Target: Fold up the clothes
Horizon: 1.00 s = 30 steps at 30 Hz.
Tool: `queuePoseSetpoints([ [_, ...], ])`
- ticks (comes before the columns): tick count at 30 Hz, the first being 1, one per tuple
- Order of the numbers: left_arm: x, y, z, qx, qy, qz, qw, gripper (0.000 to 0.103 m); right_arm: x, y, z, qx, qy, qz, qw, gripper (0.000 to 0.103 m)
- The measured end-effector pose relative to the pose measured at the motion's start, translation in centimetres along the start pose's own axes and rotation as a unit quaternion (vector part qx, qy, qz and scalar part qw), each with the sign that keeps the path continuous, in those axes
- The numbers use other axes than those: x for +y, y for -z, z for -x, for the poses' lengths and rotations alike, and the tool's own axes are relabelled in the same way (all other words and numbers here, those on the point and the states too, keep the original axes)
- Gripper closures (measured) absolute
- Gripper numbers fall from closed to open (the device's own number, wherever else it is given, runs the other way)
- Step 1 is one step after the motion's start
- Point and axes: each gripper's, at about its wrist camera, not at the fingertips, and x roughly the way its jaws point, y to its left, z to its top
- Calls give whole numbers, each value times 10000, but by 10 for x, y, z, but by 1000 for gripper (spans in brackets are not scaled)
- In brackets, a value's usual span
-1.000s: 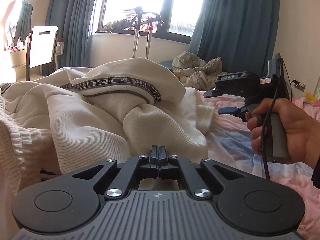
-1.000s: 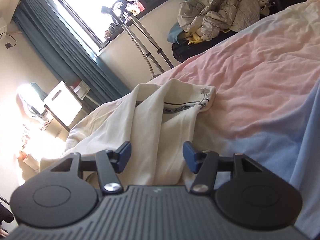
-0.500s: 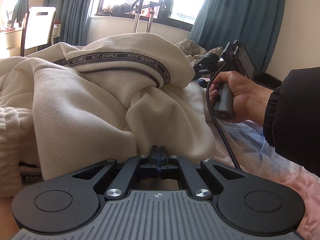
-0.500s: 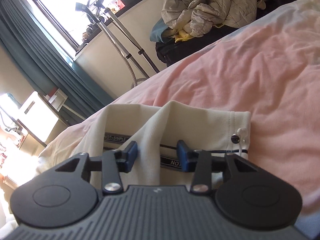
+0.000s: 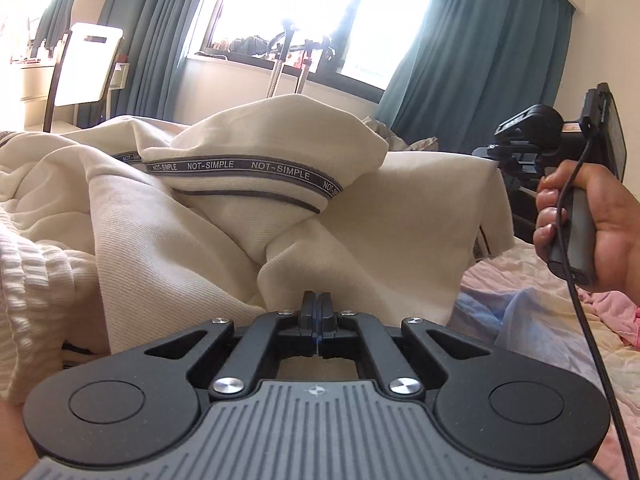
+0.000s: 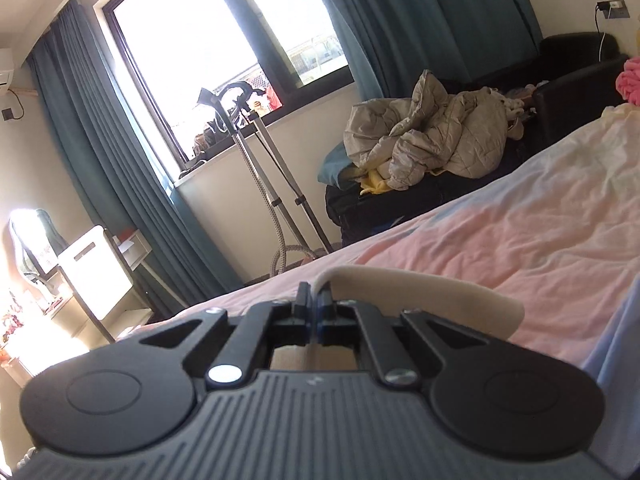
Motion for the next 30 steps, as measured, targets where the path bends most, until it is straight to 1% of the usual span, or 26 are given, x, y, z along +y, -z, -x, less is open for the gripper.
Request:
queuePoseSetpoints([
  [3, -2, -2, 9, -151, 77, -18, 9999, 101, -18, -18, 50, -342, 263, 58, 9991, 100],
  [6, -4, -4, 15, -229, 173, -23, 9996, 101, -38, -27, 103, -640, 535, 313, 9960, 100],
  [9, -2, -5, 19, -193, 242, 62, 9995, 101, -71, -26, 156, -742, 610, 25, 9954, 100],
  [12, 3, -8, 22, -134, 242, 243, 9993, 100, -109, -13, 194, -597, 549, -526, 9953, 99],
  [14, 7, -10, 25, -96, 237, 381, 9989, 91, -140, 6, 214, -414, 545, -983, 9928, 99],
  [15, 10, -10, 27, -84, 210, 500, 9985, 78, -156, 18, 219, -325, 527, -1255, 9902, 99],
  [16, 14, -11, 30, -75, 158, 625, 9979, 61, -172, 29, 225, -236, 509, -1526, 9867, 99],
  [17, 18, -12, 33, -55, 101, 759, 9970, 55, -187, 40, 228, -137, 497, -1834, 9817, 99],
  [19, 27, -13, 41, 35, -31, 1071, 9942, 53, -212, 58, 231, 69, 504, -2501, 9669, 99],
  [20, 30, -14, 45, 83, -110, 1215, 9925, 51, -221, 64, 232, 134, 541, -2720, 9607, 97],
  [21, 34, -15, 49, 136, -217, 1331, 9908, 46, -227, 67, 232, 202, 586, -2865, 9561, 97],
  [22, 39, -15, 54, 171, -319, 1486, 9882, 42, -233, 69, 231, 293, 634, -2986, 9518, 97],
  [23, 45, -16, 61, 163, -387, 1717, 9843, 39, -237, 71, 230, 368, 662, -3090, 9481, 97],
  [25, 57, -16, 70, 135, -400, 2143, 9759, 28, -243, 74, 229, 411, 603, -3286, 9416, 96],
  [27, 70, -14, 79, 128, -410, 2569, 9655, 26, -247, 77, 229, 466, 533, -3442, 9362, 95],
  [28, 77, -12, 82, 106, -441, 2828, 9581, 23, -249, 78, 228, 491, 522, -3511, 9336, 95],
  [30, 91, -4, 87, 50, -433, 3375, 9403, 18, -253, 79, 228, 524, 552, -3645, 9281, 93],
])
